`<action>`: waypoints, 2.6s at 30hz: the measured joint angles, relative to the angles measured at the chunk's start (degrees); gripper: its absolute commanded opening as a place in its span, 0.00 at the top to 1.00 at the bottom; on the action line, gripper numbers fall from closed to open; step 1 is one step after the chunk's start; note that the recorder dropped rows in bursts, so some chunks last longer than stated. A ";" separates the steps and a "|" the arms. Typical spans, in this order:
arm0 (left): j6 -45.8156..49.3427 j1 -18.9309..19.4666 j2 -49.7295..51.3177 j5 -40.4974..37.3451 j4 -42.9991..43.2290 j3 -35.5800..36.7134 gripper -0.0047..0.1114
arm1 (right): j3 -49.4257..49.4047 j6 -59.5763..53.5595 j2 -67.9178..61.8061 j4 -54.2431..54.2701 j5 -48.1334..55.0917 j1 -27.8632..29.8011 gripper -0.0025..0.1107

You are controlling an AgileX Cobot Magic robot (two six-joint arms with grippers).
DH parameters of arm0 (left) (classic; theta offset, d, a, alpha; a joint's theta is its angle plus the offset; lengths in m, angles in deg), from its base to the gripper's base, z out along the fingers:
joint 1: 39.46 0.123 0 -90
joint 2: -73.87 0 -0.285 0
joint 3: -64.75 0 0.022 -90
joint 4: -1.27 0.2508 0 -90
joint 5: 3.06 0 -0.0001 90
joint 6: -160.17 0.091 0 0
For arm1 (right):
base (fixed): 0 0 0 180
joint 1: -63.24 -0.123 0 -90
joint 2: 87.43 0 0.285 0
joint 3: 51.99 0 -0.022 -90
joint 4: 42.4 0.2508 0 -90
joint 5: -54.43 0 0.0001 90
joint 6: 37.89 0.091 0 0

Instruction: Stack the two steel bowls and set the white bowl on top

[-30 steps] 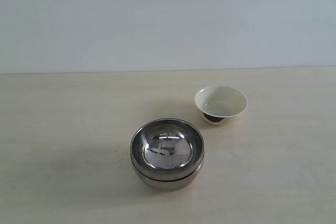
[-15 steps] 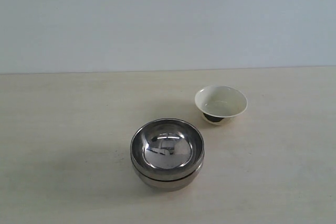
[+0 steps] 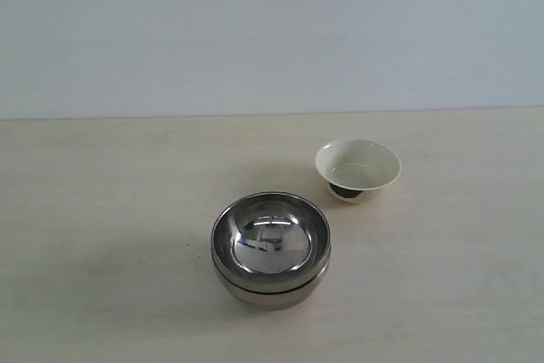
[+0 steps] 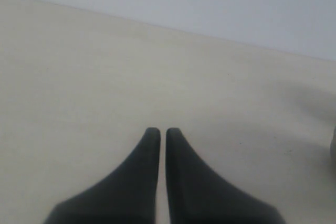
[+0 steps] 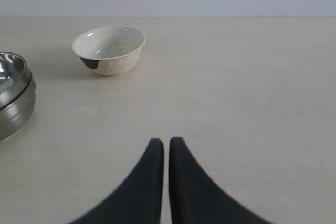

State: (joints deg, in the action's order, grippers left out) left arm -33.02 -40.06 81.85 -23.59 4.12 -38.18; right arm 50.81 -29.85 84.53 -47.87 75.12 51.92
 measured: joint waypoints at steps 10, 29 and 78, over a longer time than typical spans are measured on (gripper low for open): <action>0.00 0.00 0.00 0.00 0.00 0.00 0.93 | 0.00 0.00 0.00 0.00 0.00 0.00 0.98; 0.00 0.00 0.00 0.00 0.00 0.00 0.93 | 0.00 0.00 0.00 0.00 0.00 0.00 0.98; 0.00 0.00 0.00 -0.10 -0.09 0.00 0.93 | 0.00 27.81 0.00 27.06 0.86 0.00 0.98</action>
State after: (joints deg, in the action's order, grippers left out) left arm -33.02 -40.06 81.85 -23.68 4.03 -38.18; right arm 50.81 -2.04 84.53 -20.81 75.98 51.92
